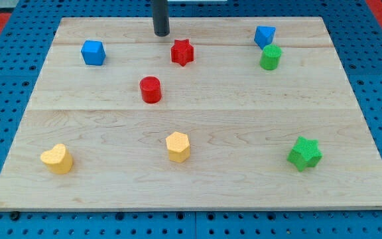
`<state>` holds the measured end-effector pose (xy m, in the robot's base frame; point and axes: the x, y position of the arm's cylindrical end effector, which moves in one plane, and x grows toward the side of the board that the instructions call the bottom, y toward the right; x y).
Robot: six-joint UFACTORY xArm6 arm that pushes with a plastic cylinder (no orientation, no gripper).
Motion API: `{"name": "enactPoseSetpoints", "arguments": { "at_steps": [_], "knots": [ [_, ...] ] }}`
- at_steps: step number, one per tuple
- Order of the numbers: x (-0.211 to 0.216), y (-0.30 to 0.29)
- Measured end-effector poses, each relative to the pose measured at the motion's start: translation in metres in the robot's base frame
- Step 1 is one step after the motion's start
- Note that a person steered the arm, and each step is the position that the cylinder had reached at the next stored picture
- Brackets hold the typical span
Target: Place your arm in between yellow hexagon and green star
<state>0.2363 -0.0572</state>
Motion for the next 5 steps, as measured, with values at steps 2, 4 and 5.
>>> {"name": "enactPoseSetpoints", "arguments": {
  "at_steps": [2, 4, 5],
  "knots": [
    [-0.012, 0.043],
    [-0.017, 0.080],
    [-0.024, 0.097]
  ]
}}
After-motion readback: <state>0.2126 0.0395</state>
